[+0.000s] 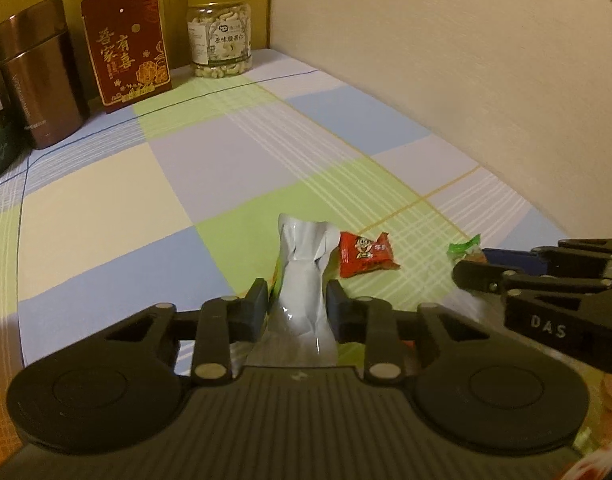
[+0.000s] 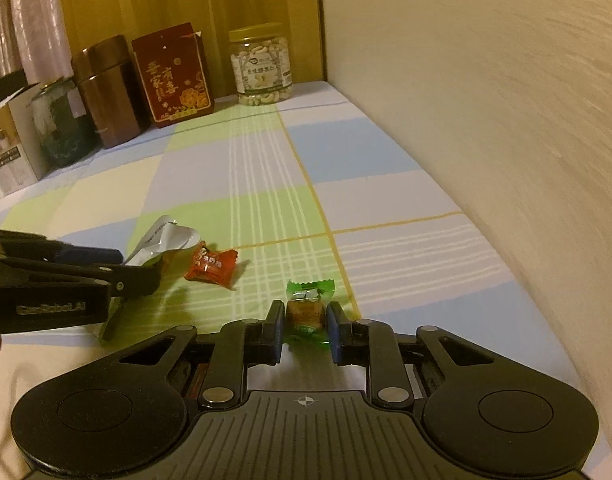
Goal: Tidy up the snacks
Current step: 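Carry the clear packet and green-wrapped candy over the orange tray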
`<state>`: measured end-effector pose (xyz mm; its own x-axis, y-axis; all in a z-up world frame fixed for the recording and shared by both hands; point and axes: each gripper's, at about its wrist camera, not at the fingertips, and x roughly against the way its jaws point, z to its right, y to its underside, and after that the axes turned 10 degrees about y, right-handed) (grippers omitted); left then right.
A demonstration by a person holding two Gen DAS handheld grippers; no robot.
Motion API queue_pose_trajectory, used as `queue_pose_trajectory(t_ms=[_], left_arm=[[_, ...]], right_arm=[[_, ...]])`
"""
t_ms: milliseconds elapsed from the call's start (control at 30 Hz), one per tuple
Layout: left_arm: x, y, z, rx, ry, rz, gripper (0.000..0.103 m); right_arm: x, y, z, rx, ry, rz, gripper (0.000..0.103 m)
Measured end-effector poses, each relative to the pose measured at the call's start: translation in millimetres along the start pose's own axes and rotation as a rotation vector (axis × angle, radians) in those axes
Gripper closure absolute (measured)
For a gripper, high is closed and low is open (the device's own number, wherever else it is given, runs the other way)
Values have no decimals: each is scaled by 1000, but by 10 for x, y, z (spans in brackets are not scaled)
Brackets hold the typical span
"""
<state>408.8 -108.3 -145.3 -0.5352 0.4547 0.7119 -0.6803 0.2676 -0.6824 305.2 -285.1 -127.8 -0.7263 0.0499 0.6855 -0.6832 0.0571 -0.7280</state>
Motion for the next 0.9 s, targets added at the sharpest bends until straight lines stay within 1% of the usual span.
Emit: queue_pose_trajectory(t_ms=[133,267,433,667,900], left_arm=[[145,38,12,11,-24,8,76],[325,121,-6,70,-31,-5,76],[577,269,73,102,-36,-9,76],[1079,478,233,154,-33,27,76],[1639,637,313,196,-46,74,76]], right_arm=[[64,-13,3,-11,-14,0,80],[150,-44,5,-19,-24,2,80],[342,-73,-14,-28,-43,0,80],[755,-101,-92,-25,-85,6,80],[1277,-40,-246,-5,-116,19,80]])
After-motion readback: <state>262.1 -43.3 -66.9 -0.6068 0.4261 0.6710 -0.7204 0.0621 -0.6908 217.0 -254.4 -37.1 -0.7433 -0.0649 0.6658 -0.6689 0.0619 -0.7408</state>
